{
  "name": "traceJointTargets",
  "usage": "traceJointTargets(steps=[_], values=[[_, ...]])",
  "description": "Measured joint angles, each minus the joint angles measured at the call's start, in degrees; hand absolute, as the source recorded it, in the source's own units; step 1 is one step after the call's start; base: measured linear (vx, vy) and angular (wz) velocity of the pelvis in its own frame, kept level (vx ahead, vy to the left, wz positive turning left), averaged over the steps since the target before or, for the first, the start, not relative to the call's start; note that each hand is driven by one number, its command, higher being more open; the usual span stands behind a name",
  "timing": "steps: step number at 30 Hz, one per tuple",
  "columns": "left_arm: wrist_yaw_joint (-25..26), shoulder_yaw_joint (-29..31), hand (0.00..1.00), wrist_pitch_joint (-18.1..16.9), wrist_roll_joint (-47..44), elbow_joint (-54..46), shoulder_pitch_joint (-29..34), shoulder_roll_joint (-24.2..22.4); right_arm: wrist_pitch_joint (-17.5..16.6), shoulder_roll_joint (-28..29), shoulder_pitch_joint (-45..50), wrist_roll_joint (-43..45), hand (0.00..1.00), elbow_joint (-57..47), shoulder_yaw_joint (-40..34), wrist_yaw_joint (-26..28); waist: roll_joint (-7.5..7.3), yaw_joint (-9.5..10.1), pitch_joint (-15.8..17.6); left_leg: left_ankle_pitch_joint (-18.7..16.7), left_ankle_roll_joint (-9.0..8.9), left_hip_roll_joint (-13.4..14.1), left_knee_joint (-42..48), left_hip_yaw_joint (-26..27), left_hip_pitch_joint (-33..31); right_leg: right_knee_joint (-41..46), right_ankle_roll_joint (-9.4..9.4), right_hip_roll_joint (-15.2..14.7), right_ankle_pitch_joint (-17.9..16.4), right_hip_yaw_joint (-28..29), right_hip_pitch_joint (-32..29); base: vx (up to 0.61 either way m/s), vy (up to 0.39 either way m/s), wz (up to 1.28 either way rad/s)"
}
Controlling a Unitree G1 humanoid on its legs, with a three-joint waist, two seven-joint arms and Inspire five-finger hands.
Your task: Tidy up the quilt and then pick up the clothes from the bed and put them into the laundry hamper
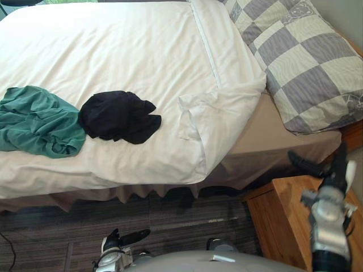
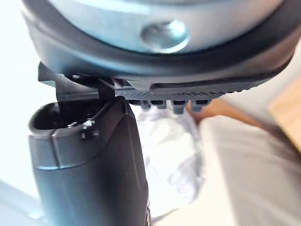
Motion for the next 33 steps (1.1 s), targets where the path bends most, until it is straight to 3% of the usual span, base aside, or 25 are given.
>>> traceJointTargets(steps=[4, 10, 16, 17, 18, 19, 20, 21, 24, 25, 33], values=[[-1.0, -2.1, 1.0, -0.6, 1.4, -0.1, 0.0, 0.7, -0.1, -5.9, -8.4, -1.8, 1.0, 0.0, 9.7, 0.8, 0.39, -0.28, 0.1, 0.2, 0.05, 0.3, 0.1, -1.2, -1.2, -0.2, -0.17, 0.1, 0.1, -0.5, -0.3, 0.0, 0.0, 0.16], [-1.4, -3.2, 1.0, -2.2, 1.6, -1.0, -0.7, 0.7, -0.4, -12.4, -25.6, -7.5, 1.0, -0.3, 23.4, 3.0, 3.04, 1.05, 3.2, 0.7, 0.87, 1.1, 1.1, -3.0, -7.0, -2.5, -1.2, 1.0, 4.0, -0.3, -4.2, -0.03, 0.015, 0.12], [-1.1, -4.0, 1.0, -2.7, 1.2, -0.8, -0.8, 0.8, -1.2, -16.6, -38.7, -13.0, 1.0, 1.6, 27.0, 2.8, 4.7, 2.44, 7.5, 0.6, 1.79, 0.9, 1.7, -5.0, -11.8, -3.2, -1.31, 0.8, 6.5, -0.4, -7.2, 0.01, 0.012, 0.18], [-0.9, -5.3, 1.0, -3.8, 1.1, -2.2, -2.1, -0.2, -1.2, -17.2, -43.3, -13.1, 1.0, 7.6, 29.1, 2.8, 8.03, 3.07, 10.3, 0.3, 2.17, 3.9, 3.3, -6.7, -12.7, 5.1, -1.35, 2.3, 5.0, -0.1, -12.3, 0.06, -0.049, 0.28], [-0.7, -5.8, 1.0, -3.8, 1.1, -2.2, -2.5, -0.5, -1.2, -17.2, -43.9, -14.1, 1.0, 8.7, 29.9, 2.8, 9.27, 3.15, 11.3, 0.4, 2.15, 4.9, 4.0, -7.4, -13.4, -4.7, -1.14, 4.8, 4.3, 1.4, -13.1, 0.04, -0.068, 0.31], [-0.7, -5.8, 1.0, -3.9, 1.1, -2.3, -2.5, -0.2, -1.2, -17.2, -43.7, -15.1, 1.0, 9.1, 30.2, 2.8, 8.4, 3.04, 11.3, 0.2, 2.0, 4.1, 4.6, -7.6, -13.9, -9.3, -0.97, 4.6, 7.2, 1.7, -13.4, 0.01, -0.119, 0.38], [-0.7, -5.9, 1.0, -4.6, 1.1, -2.8, -2.7, 0.9, -1.3, -17.4, -43.7, -15.4, 1.0, 9.7, 30.5, 2.8, 5.96, 2.61, 12.2, -0.9, 1.47, 2.0, 6.9, -8.3, -14.7, -10.7, -2.54, 3.4, 14.7, 1.9, -15.3, 0.06, -0.193, 0.21], [-0.5, -6.2, 1.0, -4.7, 1.0, -2.8, -3.4, 0.1, -1.3, -17.7, -44.7, -15.4, 1.0, 11.2, 30.8, 2.8, 7.68, 3.34, 13.0, -2.8, 0.25, 3.2, 8.6, -8.3, -15.7, -10.5, -3.02, 3.9, 14.0, 1.3, -15.7, 0.08, -0.182, 0.14], [-0.6, -6.9, 1.0, -5.1, 1.0, -2.9, -3.9, -1.0, -0.8, -17.4, -43.8, -15.3, 1.0, 16.5, 31.0, 2.7, 10.08, 2.98, 14.3, -2.8, 0.2, 4.8, 9.4, -8.3, -16.2, -10.5, -3.11, 4.9, 14.1, 1.3, -15.6, 0.07, -0.103, -0.01], [-0.6, -6.8, 1.0, -5.0, 1.0, -2.9, -3.9, -0.9, -0.7, -16.4, -42.2, -15.3, 0.0, 17.1, 30.7, 2.7, 10.1, 2.96, 14.4, -2.8, 0.2, 4.9, 10.7, -8.3, -16.4, -10.5, -3.13, 4.9, 14.1, 1.4, -15.2, 0.05, -0.075, -0.03], [-0.9, -10.9, 1.0, -5.0, 1.0, -3.6, -3.9, 0.4, -2.1, -13.7, -37.4, -17.4, 0.0, 18.0, 27.5, 1.9, 9.95, 2.75, 14.3, -4.1, -0.48, 4.0, 13.1, -8.6, -14.5, -10.5, -3.12, 3.1, 14.0, 1.3, -12.4, 0.01, 0.012, 0.03]])
